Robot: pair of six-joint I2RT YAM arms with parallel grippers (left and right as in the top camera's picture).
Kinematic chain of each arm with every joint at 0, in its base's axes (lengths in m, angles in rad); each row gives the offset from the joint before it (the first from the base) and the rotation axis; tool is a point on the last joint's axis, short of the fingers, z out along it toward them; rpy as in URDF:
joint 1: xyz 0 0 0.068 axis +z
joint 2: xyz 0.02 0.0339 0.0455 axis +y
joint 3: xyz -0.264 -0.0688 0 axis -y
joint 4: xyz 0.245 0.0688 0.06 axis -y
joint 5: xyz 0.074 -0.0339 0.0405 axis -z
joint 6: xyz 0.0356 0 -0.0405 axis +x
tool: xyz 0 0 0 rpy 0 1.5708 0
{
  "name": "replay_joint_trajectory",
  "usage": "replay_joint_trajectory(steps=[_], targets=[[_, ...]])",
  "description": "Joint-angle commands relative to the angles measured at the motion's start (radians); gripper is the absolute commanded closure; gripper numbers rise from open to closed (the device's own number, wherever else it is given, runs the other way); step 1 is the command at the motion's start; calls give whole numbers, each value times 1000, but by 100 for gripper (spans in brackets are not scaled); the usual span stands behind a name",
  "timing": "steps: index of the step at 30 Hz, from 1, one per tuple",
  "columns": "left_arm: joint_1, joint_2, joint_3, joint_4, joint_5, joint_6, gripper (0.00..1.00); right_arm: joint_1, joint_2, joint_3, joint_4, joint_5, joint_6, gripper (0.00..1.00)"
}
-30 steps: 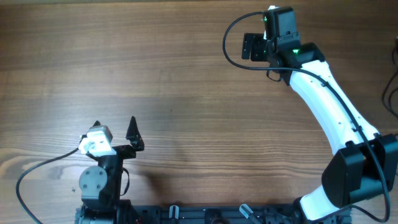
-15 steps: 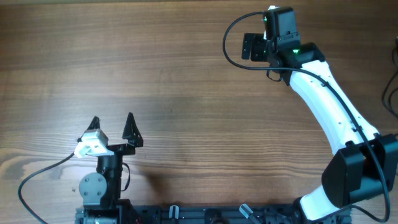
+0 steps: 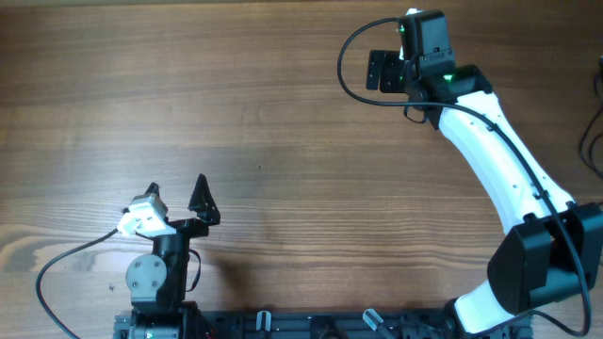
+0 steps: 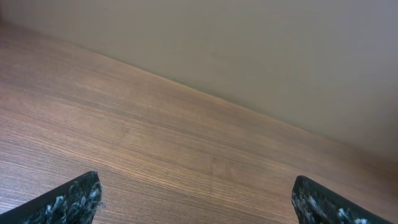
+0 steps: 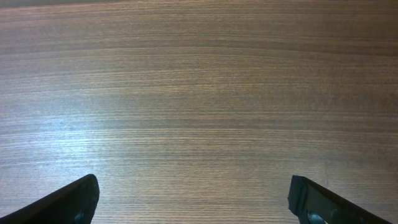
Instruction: Untangle cables
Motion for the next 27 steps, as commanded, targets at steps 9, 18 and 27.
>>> replay_joint_trajectory(steps=[9,18,27], targets=[[7,-10,-6,-2,23,243,0,3,-9,-5,2,6,-13,0],[7,-10,-6,-2,15,416,0,3,-9,-5,2,6,-13,0],[7,-10,-6,-2,19,415,0,3,-9,-5,2,6,-13,0]])
